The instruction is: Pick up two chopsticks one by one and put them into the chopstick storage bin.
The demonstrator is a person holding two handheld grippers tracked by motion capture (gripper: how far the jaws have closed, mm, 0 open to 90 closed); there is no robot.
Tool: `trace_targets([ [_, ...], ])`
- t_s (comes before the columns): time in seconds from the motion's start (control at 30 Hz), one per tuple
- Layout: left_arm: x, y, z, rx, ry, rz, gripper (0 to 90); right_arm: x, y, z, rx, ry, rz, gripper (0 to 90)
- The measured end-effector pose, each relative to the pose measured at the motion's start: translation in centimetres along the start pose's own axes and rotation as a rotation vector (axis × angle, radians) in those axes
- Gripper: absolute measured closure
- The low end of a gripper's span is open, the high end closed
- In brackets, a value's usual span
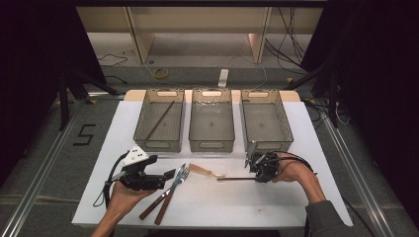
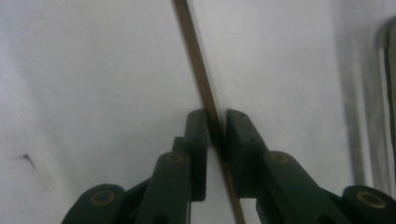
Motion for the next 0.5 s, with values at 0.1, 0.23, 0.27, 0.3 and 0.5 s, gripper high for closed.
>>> trace_targets([
  [0.1, 0.03, -0.01, -0.02, 0.0, 0.004, 0.001, 15.4, 0.01, -0.18, -0.02, -0.002, -0.005, -0.02, 82.6],
  [0.23, 0.01, -0.01, 0.0, 0.0, 0.001, 0.001, 15.4, -0.05, -0.44, -0.03, 0.003, -0.003, -0.04, 84.7],
  [0.27, 0.0, 0.0, 0.01, 0.0, 0.0, 0.001, 15.4, -0.11, -0.5, -0.05, 0.007, -0.004, -0.062, 85.6],
  [0.3, -0.01, -0.01, 0.03, 0.0, -0.001, 0.002, 15.4, -0.11, -0.5, -0.05, 0.007, -0.004, -0.062, 85.6],
  [0.5, -0.04, -0.03, 0.08, 0.001, -0.004, 0.008, 15.4, -0.25, -0.63, -0.04, 0.01, 0.01, -0.081, 86.1],
])
Point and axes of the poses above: each handheld gripper's, and its own axes: z roughly forward along the jaws, x roughly out of its top, y roughly to its right, the point moved 4 cm from there along z, roughly forward along the jaws, and after that the axes turned 2 degrees about x, right-handed, at the moved point
